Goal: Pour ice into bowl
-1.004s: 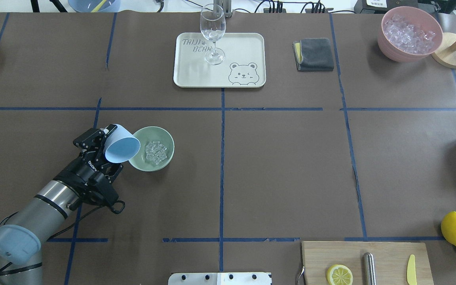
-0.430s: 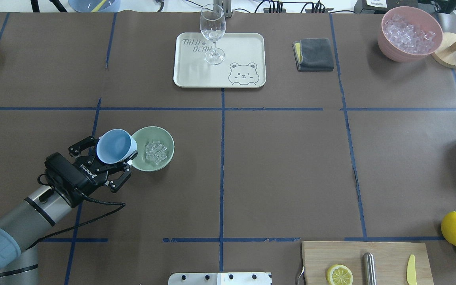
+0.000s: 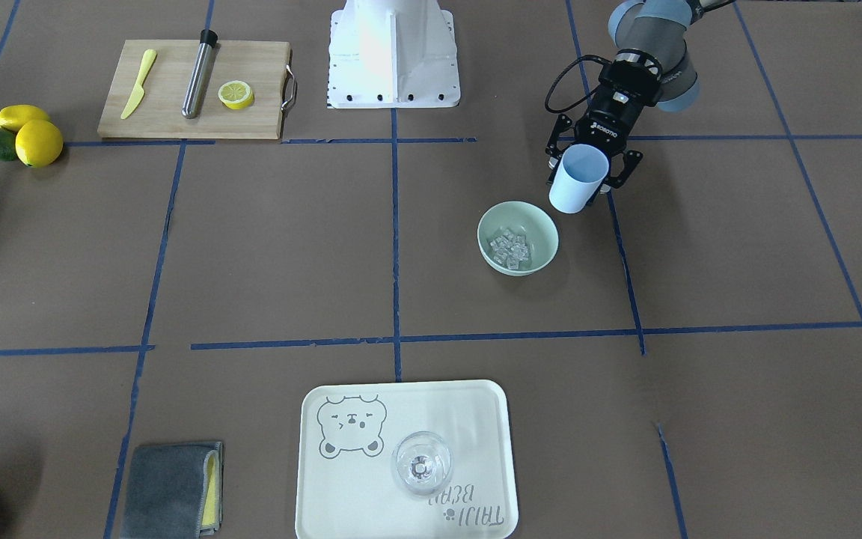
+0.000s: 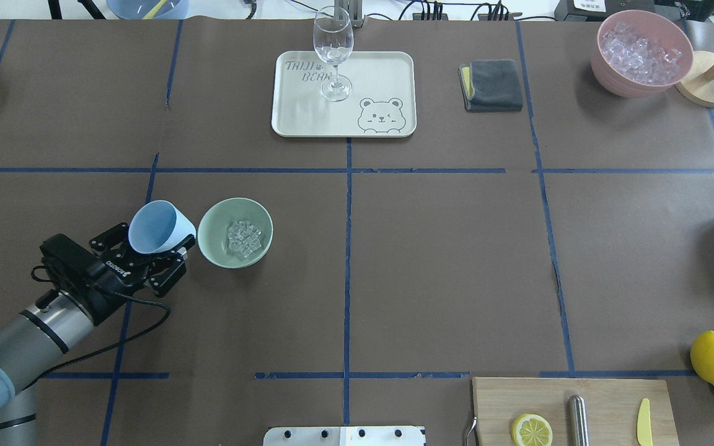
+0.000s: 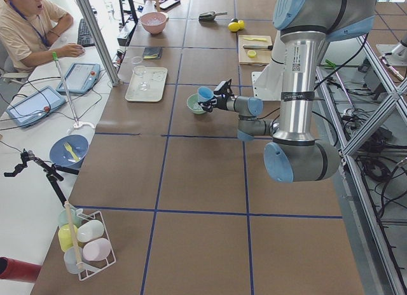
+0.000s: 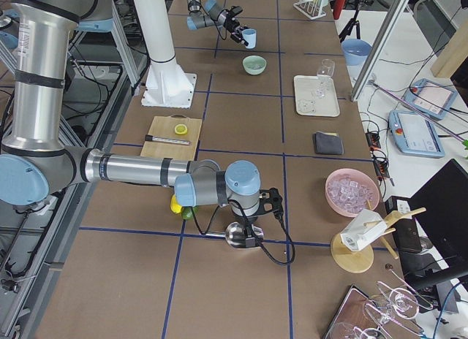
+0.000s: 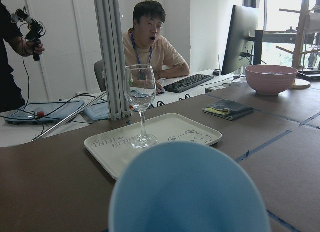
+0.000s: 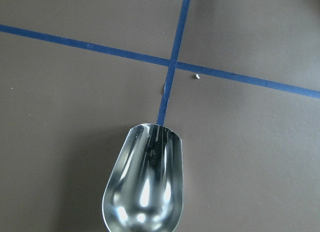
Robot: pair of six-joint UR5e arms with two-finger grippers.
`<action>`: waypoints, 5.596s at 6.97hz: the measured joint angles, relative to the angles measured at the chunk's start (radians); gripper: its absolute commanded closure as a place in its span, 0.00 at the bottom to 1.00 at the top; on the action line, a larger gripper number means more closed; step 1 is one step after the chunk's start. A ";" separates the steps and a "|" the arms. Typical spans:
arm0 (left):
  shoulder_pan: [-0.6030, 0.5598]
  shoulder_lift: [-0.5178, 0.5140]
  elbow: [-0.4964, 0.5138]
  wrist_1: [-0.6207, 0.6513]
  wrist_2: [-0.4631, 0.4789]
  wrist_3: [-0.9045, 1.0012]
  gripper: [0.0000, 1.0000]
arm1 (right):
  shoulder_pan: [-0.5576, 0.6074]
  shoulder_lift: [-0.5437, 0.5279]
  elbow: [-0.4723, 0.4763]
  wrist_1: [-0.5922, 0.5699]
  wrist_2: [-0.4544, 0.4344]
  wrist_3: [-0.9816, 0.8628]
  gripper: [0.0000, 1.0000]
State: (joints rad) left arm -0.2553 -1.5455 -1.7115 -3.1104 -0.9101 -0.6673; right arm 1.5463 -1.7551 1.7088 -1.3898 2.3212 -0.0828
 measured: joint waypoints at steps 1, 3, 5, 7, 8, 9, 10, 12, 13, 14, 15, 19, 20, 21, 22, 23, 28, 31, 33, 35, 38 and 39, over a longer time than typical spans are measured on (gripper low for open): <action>-0.029 0.068 0.000 0.002 0.002 -0.049 1.00 | 0.000 -0.001 0.000 0.000 0.001 0.000 0.00; -0.100 0.178 0.020 0.004 0.006 -0.173 1.00 | 0.000 -0.001 0.002 0.000 0.001 0.000 0.00; -0.126 0.207 0.121 0.004 0.062 -0.271 1.00 | 0.000 -0.001 0.003 0.000 0.001 0.001 0.00; -0.127 0.203 0.192 0.004 0.078 -0.300 1.00 | 0.000 -0.001 0.005 0.000 0.001 0.002 0.00; -0.125 0.201 0.218 0.006 0.076 -0.332 1.00 | 0.000 -0.001 0.006 0.000 0.001 0.003 0.00; -0.121 0.198 0.237 0.006 0.076 -0.369 1.00 | 0.000 -0.001 0.006 0.000 0.002 0.003 0.00; -0.119 0.198 0.246 0.011 0.078 -0.404 1.00 | 0.000 -0.001 0.006 0.000 0.002 0.003 0.00; -0.118 0.196 0.250 0.036 0.084 -0.462 0.96 | 0.000 -0.001 0.008 0.000 0.004 0.003 0.00; -0.117 0.195 0.251 0.042 0.085 -0.470 0.77 | 0.000 -0.001 0.008 0.000 0.004 0.003 0.00; -0.116 0.195 0.252 0.044 0.085 -0.472 0.13 | 0.000 -0.001 0.008 0.000 0.005 0.003 0.00; -0.116 0.194 0.254 0.044 0.085 -0.473 0.00 | 0.000 -0.001 0.009 0.000 0.005 0.003 0.00; -0.115 0.197 0.253 0.034 0.080 -0.465 0.00 | 0.000 -0.001 0.009 0.000 0.007 0.004 0.00; -0.118 0.202 0.241 0.030 0.073 -0.457 0.00 | 0.000 0.000 0.009 0.000 0.007 0.005 0.00; -0.122 0.215 0.218 0.022 0.061 -0.426 0.00 | 0.000 0.000 0.009 0.000 0.007 0.005 0.00; -0.128 0.233 0.192 0.012 0.045 -0.384 0.00 | 0.000 0.000 0.009 0.000 0.007 0.005 0.00; -0.146 0.249 0.174 0.005 0.023 -0.348 0.00 | 0.000 0.001 0.009 0.000 0.007 0.005 0.00; -0.491 0.273 0.082 0.024 -0.419 -0.004 0.00 | -0.019 0.031 0.083 0.012 0.155 0.011 0.00; -0.935 0.245 0.066 0.284 -0.954 0.448 0.00 | -0.178 0.134 0.185 0.025 0.184 0.292 0.00; -1.138 0.179 0.013 0.669 -1.094 0.765 0.00 | -0.301 0.211 0.241 0.026 0.158 0.491 0.00; -1.242 0.050 -0.001 1.155 -1.120 0.882 0.00 | -0.461 0.273 0.301 0.026 0.046 0.709 0.00; -1.298 0.011 0.036 1.566 -1.349 0.894 0.00 | -0.714 0.412 0.333 0.021 -0.129 0.999 0.00; -1.329 0.019 0.034 1.613 -1.440 0.898 0.00 | -0.817 0.477 0.326 0.011 -0.213 1.092 0.00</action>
State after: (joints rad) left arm -1.5843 -1.5266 -1.6773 -1.4973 -2.3505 0.2309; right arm 0.7295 -1.2780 2.0351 -1.3792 2.1079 1.0093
